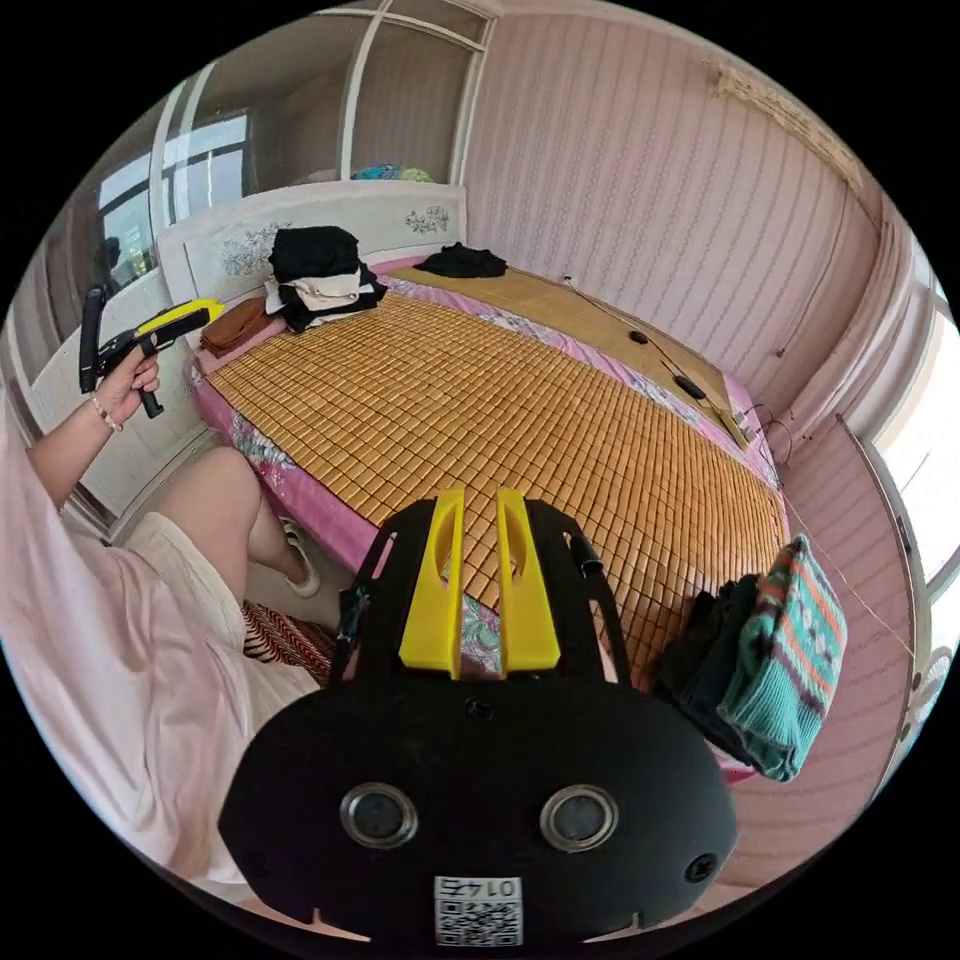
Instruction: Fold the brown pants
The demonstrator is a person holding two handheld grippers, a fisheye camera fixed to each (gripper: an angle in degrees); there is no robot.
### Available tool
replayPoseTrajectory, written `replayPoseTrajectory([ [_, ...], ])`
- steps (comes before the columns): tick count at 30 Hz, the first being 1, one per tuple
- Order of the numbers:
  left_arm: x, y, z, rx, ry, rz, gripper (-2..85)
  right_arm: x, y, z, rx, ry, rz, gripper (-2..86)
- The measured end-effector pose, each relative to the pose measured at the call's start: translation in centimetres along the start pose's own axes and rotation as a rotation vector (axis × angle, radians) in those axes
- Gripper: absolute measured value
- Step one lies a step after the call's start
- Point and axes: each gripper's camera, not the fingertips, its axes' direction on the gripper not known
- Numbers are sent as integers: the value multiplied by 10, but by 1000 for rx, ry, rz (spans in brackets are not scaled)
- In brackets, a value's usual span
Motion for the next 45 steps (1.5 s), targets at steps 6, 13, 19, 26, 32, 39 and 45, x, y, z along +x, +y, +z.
replayPoseTrajectory([
  [6,-148,39,-45,-54,-131,-280,105,-125,-79,97,-21,-200,-228,130],
  [13,-271,75,-54,-116,-182,-531,113,-284,-177,215,-46,-384,-550,137],
  [19,-358,63,-28,-105,-188,-582,78,-436,-254,314,-66,-418,-815,114],
  [26,-439,27,36,-105,-202,-565,90,-586,-330,456,-254,-568,-832,113],
  [32,-493,-1,72,-232,-190,-676,103,-646,-377,545,-373,-509,-702,129],
  [39,-510,-29,25,-155,-183,-700,2,-641,-396,555,-427,-567,-628,28],
  [45,-508,-85,-53,-22,-182,-630,-9,-568,-431,462,-153,-614,-597,5],
])
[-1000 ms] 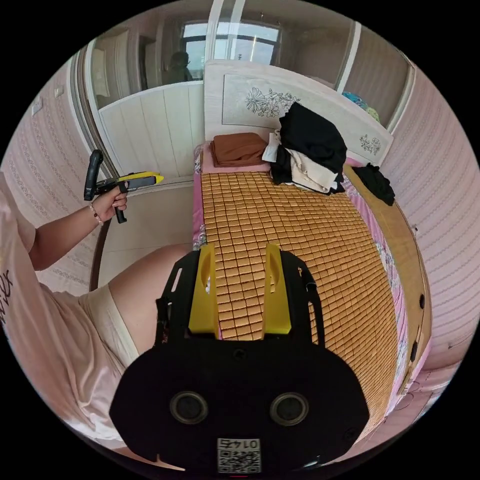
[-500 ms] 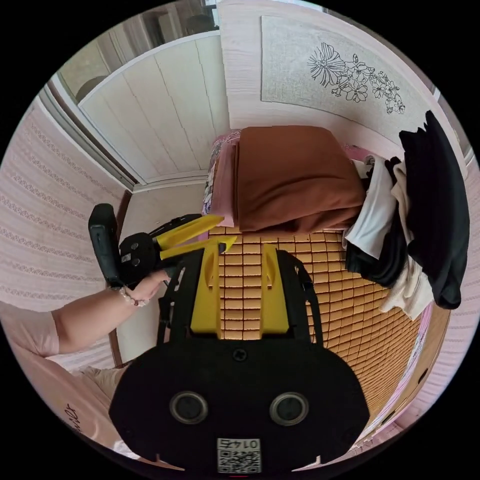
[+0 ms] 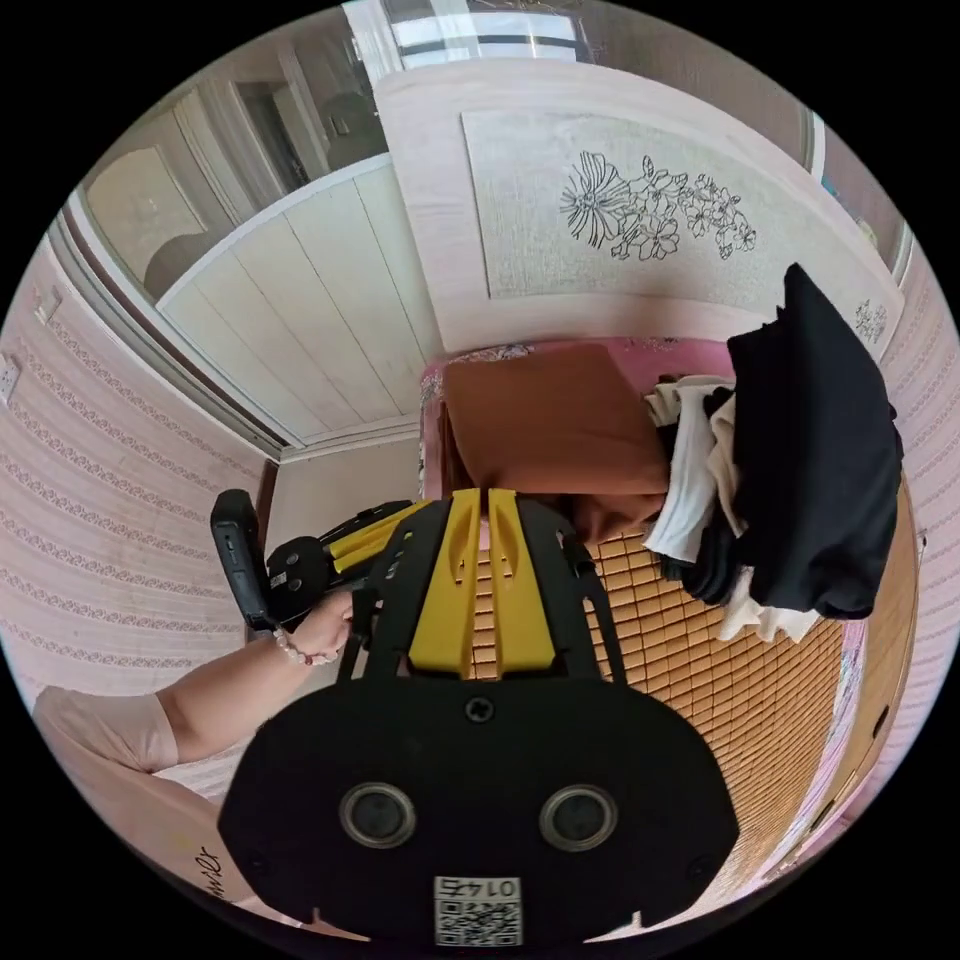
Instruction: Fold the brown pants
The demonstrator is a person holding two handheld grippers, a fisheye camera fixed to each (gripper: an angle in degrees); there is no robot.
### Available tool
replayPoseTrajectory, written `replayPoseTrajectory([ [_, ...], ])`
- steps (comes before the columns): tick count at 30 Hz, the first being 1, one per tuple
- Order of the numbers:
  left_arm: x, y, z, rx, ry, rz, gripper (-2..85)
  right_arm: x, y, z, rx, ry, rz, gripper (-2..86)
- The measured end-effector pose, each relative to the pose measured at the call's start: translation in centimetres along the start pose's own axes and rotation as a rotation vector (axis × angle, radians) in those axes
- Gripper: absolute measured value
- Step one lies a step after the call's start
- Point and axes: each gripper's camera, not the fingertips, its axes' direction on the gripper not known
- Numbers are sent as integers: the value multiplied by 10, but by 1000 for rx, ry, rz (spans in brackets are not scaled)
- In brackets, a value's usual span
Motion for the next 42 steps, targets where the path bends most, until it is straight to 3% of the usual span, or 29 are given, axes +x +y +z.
replayPoseTrajectory([
  [10,53,-57,-134,136,95,144,-10,81,118,-200,377,-225,183,0],
  [13,91,-61,-163,168,193,220,-10,100,192,-255,507,-258,237,0],
  [18,133,-21,-216,156,536,286,-10,122,379,-340,658,-155,377,2],
  [21,125,45,-204,-72,504,210,-10,132,507,-339,506,55,609,7],
  [23,113,94,-174,-298,408,147,-10,147,587,-309,172,184,859,11],
  [26,92,167,-134,-624,236,81,-9,141,639,-299,99,190,926,25],
  [29,75,181,-143,-575,308,-71,-8,149,646,-300,152,128,930,83],
  [33,77,149,-156,-447,148,-62,12,181,624,-298,178,37,927,151],
  [35,81,134,-149,-429,159,-69,51,208,596,-290,171,6,902,166],
  [40,101,119,-91,-561,224,-99,121,260,538,-239,-1,-183,941,190],
  [42,111,131,-51,-713,186,-104,154,259,526,-247,-44,-65,957,171],
])
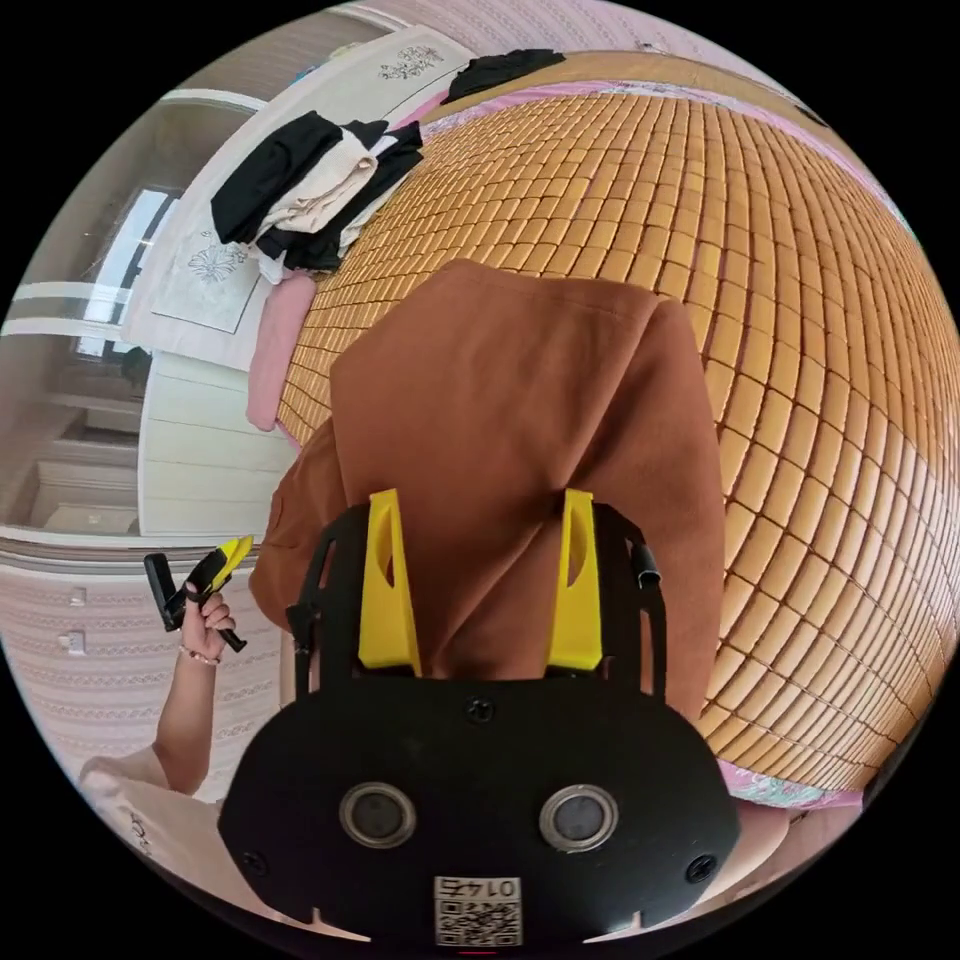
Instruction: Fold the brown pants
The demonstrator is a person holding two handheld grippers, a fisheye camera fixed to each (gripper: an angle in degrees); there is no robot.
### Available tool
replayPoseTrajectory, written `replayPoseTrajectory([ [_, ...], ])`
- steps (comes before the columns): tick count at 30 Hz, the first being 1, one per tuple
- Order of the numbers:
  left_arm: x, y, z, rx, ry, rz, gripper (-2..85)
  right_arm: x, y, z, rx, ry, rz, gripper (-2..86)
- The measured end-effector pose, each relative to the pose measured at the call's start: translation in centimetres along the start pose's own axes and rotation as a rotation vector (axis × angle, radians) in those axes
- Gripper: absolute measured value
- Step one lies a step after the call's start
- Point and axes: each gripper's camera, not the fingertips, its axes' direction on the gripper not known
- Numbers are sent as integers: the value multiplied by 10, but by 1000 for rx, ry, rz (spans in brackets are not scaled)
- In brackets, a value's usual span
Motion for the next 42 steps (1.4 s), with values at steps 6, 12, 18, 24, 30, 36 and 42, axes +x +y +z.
replayPoseTrajectory([
  [6,11,-7,33,-91,58,-39,135,-19,0,-40,-68,138,-113,40],
  [12,30,-6,4,27,61,22,10,26,25,-171,190,-222,-108,10],
  [18,114,-24,-27,158,69,293,-6,89,52,-355,486,-171,-47,8],
  [24,216,-71,-81,397,169,549,-7,137,105,-532,761,36,30,7],
  [30,185,-82,-106,467,78,529,2,198,207,-581,867,162,142,8],
  [36,72,-50,-12,189,-94,180,31,269,291,-480,529,141,469,6],
  [42,62,-35,-6,194,-127,140,22,269,283,-458,338,168,503,26],
])
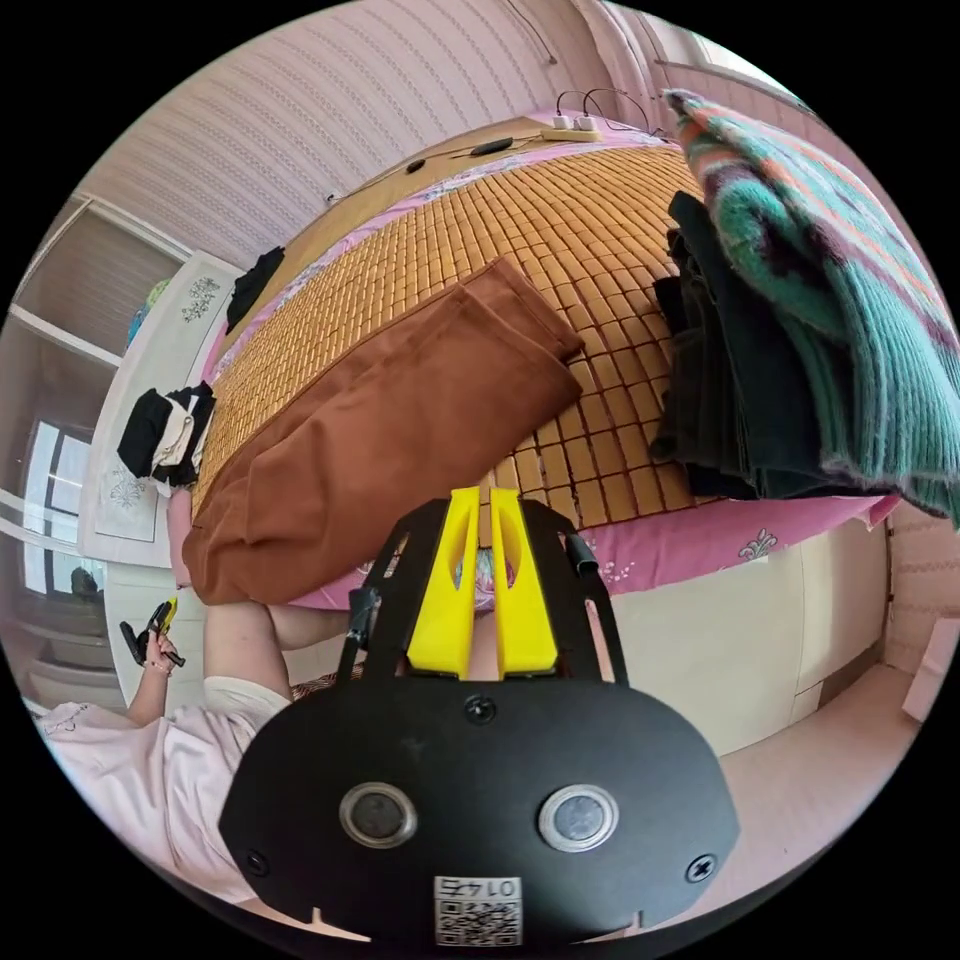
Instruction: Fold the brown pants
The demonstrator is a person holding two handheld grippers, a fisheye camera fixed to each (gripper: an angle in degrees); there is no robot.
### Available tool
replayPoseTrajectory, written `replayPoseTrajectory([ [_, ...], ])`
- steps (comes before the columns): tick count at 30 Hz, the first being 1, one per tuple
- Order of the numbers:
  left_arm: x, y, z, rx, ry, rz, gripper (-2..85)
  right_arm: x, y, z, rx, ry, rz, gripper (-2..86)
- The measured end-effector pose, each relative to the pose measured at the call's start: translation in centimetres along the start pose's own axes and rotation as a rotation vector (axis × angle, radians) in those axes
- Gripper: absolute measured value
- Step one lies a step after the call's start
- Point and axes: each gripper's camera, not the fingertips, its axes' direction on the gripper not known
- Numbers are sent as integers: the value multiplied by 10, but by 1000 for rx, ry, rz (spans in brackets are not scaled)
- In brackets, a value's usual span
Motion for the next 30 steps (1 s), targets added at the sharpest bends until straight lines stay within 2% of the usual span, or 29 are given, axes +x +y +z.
replayPoseTrajectory([
  [6,39,-49,25,-23,-22,72,59,-78,-74,17,-39,69,-172,106],
  [10,58,-75,68,-103,-63,61,97,-119,-117,58,-117,48,-148,155],
  [13,63,-84,110,-204,-111,-2,114,-135,-133,95,-208,38,-79,141],
  [14,63,-84,127,-271,-138,-35,110,-141,-133,102,-213,110,-50,96],
  [16,66,-84,133,-262,-199,-52,94,-152,-131,105,-194,296,-71,13],
  [19,64,-89,131,-273,-202,-30,42,-163,-133,102,-224,339,-159,-4],
  [20,61,-91,127,-268,-160,-20,5,-162,-134,98,-241,316,-184,-5],
  [24,59,-89,107,-237,-112,34,-8,-153,-136,73,-205,165,-171,4],
  [26,61,-87,98,-220,-112,58,-9,-152,-139,59,-144,108,-147,77],
  [27,62,-86,90,-200,-98,62,-9,-153,-140,60,-151,100,-141,89],
  [29,61,-84,74,-166,-62,60,-10,-158,-140,81,-293,111,-155,110],
  [30,62,-82,64,-149,-39,64,-10,-161,-137,81,-273,159,-166,107],
])
